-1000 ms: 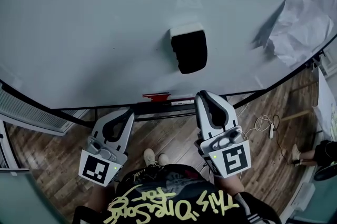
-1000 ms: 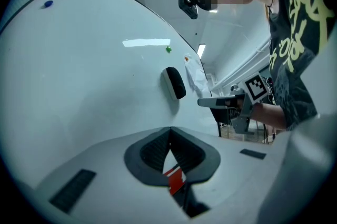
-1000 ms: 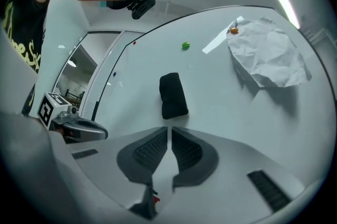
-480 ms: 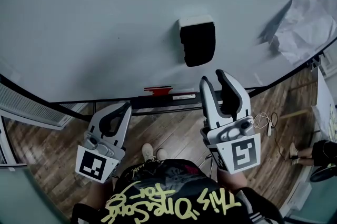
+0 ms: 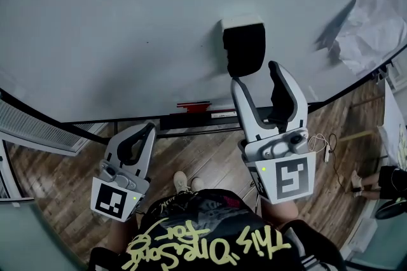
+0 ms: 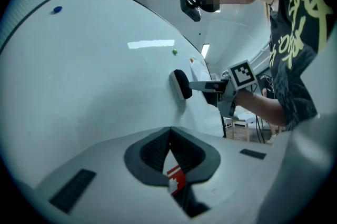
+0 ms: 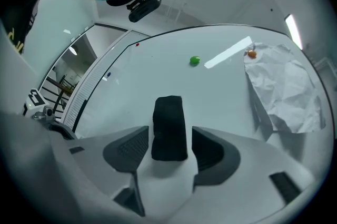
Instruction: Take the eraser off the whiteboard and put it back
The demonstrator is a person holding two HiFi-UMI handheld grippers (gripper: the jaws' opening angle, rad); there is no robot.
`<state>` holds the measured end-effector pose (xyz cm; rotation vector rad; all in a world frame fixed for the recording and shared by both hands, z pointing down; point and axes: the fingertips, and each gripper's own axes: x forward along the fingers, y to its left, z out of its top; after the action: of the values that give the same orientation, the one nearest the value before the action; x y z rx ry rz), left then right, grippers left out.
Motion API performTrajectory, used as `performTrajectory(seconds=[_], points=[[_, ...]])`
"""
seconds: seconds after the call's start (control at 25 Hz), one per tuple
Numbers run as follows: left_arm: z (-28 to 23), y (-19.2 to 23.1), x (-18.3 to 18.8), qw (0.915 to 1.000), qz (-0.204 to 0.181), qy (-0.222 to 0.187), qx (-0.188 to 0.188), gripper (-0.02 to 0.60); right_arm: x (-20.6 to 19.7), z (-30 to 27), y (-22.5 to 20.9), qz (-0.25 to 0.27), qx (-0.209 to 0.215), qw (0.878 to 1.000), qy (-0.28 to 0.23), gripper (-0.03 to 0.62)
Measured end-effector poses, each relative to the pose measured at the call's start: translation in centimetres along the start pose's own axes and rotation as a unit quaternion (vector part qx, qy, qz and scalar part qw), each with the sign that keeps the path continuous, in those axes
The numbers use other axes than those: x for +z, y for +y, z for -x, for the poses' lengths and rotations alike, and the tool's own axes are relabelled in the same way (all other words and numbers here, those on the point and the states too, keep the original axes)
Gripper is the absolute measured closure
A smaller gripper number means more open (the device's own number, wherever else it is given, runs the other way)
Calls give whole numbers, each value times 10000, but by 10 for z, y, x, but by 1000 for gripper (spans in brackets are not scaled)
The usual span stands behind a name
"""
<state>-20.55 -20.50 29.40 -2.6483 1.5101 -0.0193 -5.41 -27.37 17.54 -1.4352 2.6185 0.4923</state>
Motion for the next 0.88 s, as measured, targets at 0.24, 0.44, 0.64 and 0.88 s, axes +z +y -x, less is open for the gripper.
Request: performTrajectory(seconds=[0.24,0.44,0.64,0.88], points=[[8,7,-2,9999,3,10,125,574,8,-12,0,202,-108,9997,-86,339],[11,11,-2,9999,-21,23,170,574,4,-22,2,390,-273,9988,98,335],[14,15,-3,9998,-32,34,207,574,5,-33,3,414,-517,9978,87,335],[16,20,-5,9998,-33,21,199,574,0,-39,-1,612,-790,9949,133,335]])
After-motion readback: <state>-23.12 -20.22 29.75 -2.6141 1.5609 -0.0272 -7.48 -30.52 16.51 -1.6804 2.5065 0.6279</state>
